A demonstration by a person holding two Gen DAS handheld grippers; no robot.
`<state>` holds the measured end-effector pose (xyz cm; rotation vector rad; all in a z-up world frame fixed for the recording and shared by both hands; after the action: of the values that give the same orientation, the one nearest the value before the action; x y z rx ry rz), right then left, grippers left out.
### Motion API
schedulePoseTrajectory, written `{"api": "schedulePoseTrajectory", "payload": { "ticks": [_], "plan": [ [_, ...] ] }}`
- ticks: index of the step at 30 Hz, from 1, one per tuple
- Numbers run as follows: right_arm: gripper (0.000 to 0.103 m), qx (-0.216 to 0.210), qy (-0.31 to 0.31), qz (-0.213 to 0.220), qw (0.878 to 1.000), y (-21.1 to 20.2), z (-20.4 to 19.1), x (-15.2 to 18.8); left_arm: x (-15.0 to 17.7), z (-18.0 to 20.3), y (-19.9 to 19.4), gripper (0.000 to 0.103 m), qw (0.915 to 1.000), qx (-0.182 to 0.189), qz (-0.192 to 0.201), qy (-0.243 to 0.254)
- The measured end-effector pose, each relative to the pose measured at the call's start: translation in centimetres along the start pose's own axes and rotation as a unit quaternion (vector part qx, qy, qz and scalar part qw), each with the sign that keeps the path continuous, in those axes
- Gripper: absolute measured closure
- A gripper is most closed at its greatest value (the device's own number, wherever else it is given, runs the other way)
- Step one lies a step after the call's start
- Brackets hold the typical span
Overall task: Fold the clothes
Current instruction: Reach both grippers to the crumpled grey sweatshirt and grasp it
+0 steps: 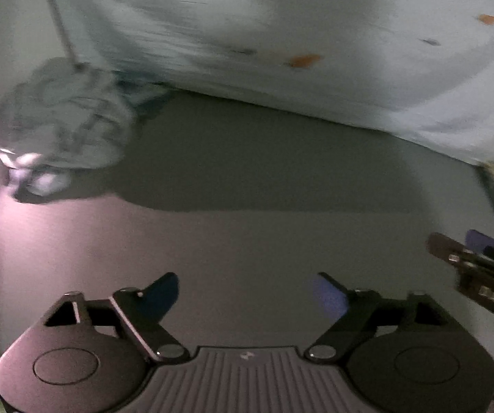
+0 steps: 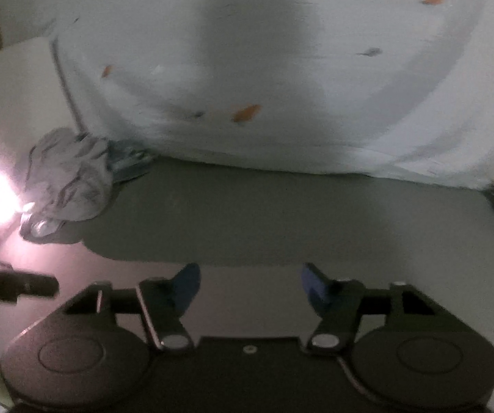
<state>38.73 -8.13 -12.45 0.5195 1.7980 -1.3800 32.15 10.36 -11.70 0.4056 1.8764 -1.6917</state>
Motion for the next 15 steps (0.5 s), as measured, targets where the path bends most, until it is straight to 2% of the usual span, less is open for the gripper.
{"api": "schedulePoseTrajectory", "payload": {
  "ticks": [3,5,7,9,15],
  "plan": [
    [0.053,-0.012,-0.023,-0.001,1.000,3.5,-4.7,-1.4,-2.9,-5.9,2.7,0.039,0.9968,-0.071,0.027,0.024],
    [0.070,-0.007,-0.044,-0.002,0.999,6.2,-7.7,-2.6,-5.0,-9.3,4.7,0.048,0.9918,-0.112,0.042,0.045],
    [0.080,-0.007,-0.069,0.001,0.998,9.4,-11.3,-3.7,-7.4,-13.4,7.3,0.058,0.9827,-0.160,0.062,0.070],
    [0.081,-0.015,-0.092,0.003,0.996,12.5,-14.7,-4.6,-9.3,-16.8,9.6,0.058,0.9731,-0.200,0.077,0.084],
    [0.082,-0.069,-0.147,-0.006,0.987,24.8,-25.3,-7.3,-12.5,-23.0,18.7,0.057,0.9773,-0.178,0.077,0.086]
  ]
}}
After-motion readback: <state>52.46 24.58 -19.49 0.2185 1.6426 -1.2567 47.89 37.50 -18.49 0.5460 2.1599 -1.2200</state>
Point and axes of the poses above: each gripper's, at about its wrist camera, not at the fingertips, and y roughly the way its jaws point, z to its right, x to its underside, the point moved 9 cm from there along y, roughly the way its jaws point, and after that the axes turned 2 degrees about y, right-handed, at the moved point
